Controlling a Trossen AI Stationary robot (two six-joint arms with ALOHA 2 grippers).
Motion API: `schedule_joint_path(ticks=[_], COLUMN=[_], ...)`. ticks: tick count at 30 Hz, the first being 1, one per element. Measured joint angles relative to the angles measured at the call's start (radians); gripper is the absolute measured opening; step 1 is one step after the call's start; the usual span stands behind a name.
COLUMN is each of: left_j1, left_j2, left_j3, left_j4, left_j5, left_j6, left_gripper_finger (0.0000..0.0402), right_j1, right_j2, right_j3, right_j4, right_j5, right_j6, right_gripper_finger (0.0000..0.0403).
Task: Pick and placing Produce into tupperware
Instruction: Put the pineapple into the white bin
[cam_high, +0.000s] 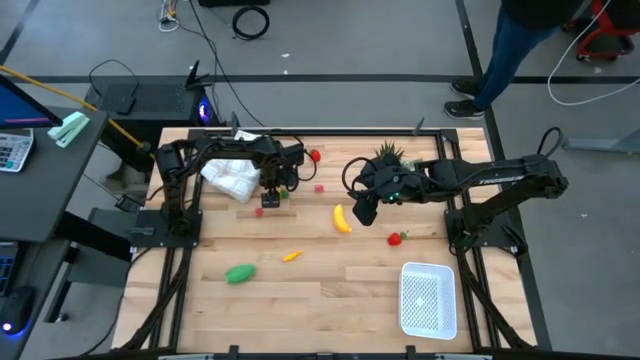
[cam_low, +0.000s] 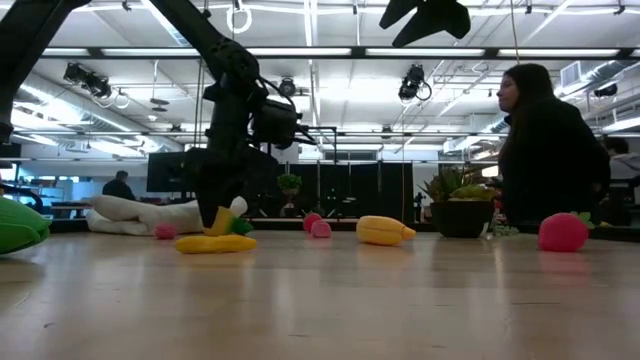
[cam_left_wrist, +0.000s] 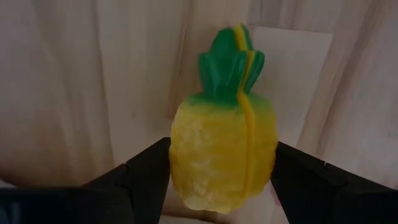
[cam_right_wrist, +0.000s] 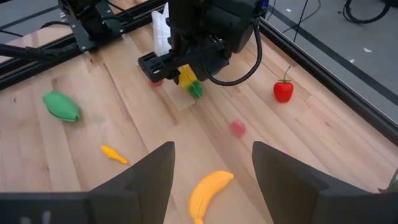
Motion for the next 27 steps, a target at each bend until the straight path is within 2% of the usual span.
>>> schedule_joint_path(ticks=[5,11,16,21,27], left_j1=[0.0,0.0,-0.005,-0.039,-0.133], left_j2=[0.0,-0.002,-0.002,-0.002,-0.002], left_j3=[0.0,0.0,0.004,0.056,0.205], left_j4=[0.005,0.017,0.014,-0.02,-0.042], left_j5=[-0.001,0.001,0.008,0.09,0.252], left_j6=[0.0,-0.053,-0.08,-0.088,-0.218], left_gripper_finger=[0.0257,0.0221,0.02,0.0202,0.0189], right_j1=[0.0,0.0,0.0,0.0,0.0], right_j2=[0.0,0.0,0.0,0.0,-0.001], right_j3=[0.0,0.0,0.0,0.0,0.0], right_j4=[0.0,0.0,0.0,0.0,0.0], right_j5=[0.0,0.001,0.066,0.115,0.159], right_j6=[0.001,0.001,0.055,0.084,0.085], right_gripper_finger=[0.0224,0.0224,0.0224,0.0224,0.0224])
